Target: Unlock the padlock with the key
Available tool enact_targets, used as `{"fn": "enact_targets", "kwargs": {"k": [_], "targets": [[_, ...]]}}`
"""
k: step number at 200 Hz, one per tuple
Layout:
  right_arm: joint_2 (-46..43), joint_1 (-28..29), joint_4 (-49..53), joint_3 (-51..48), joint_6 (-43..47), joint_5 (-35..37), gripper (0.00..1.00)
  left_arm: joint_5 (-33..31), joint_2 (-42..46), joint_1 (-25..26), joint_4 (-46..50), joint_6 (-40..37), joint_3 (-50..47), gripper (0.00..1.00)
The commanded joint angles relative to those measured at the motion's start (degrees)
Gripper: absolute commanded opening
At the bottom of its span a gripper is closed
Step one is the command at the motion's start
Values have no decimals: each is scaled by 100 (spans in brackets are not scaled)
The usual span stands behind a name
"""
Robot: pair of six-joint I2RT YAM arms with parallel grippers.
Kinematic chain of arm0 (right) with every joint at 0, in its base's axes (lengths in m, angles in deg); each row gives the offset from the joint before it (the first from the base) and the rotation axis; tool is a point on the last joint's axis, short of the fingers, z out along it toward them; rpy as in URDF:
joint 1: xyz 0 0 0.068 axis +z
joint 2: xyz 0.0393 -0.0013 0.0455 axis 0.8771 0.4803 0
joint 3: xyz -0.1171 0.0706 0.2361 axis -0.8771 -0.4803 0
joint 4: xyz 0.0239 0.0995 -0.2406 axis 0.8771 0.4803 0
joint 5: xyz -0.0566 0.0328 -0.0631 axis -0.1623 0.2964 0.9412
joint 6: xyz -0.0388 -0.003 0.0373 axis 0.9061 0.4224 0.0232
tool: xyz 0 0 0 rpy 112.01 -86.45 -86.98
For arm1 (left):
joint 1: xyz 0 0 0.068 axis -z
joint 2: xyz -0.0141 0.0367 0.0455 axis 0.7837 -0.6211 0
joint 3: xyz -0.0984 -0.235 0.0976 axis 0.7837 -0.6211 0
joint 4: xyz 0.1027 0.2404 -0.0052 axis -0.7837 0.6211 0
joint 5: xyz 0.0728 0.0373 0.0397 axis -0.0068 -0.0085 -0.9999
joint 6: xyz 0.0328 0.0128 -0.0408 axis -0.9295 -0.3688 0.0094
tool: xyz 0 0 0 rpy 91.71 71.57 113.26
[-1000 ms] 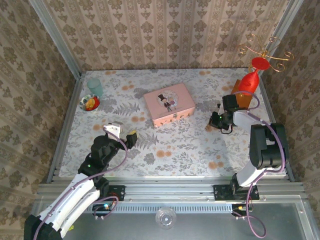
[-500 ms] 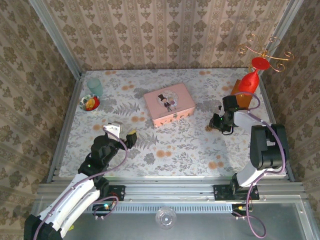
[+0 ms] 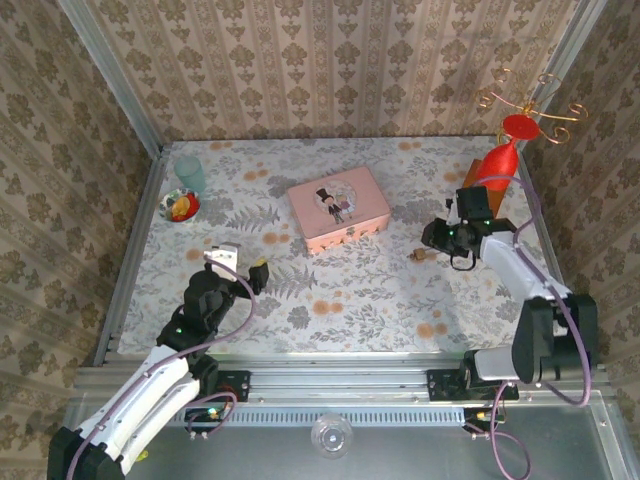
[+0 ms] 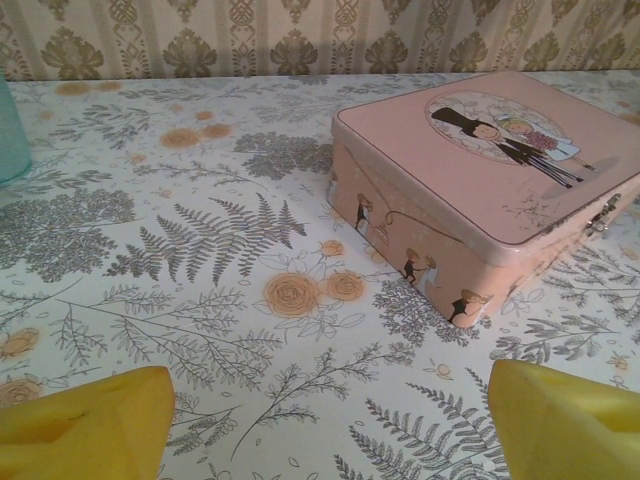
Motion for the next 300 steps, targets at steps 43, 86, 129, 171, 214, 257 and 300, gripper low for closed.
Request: {"fn": "enact_targets", "kwargs": {"k": [43, 86, 129, 171, 214, 257, 300], "targets": [[-1864, 611, 403, -48, -621, -13, 49, -577, 35, -23, 250, -81, 175, 93], [-2859, 937, -675, -608, -665, 3, 98, -1161, 284, -23, 204, 97, 302, 100], [-3595, 1007, -2115, -1692, -571, 228, 100, -2287, 224, -5, -400, 115, 247, 100], [-4370, 1059, -3276, -2921, 439, 635, 100, -3156, -505, -15, -2147, -563, -166, 100], [-4460, 1108, -3137, -3043, 2258, 709, 100, -3093, -2690, -93, -4211, -2170, -87, 100], [-4356, 1118, -3156, -3182, 2509, 1202, 100, -2081, -3940, -779, -6055, -2575, -412, 100], [-4365, 1107, -3399, -3401, 2895, 1723, 100, -1619, -4310, -1212, -5879, -2392, -338, 100]]}}
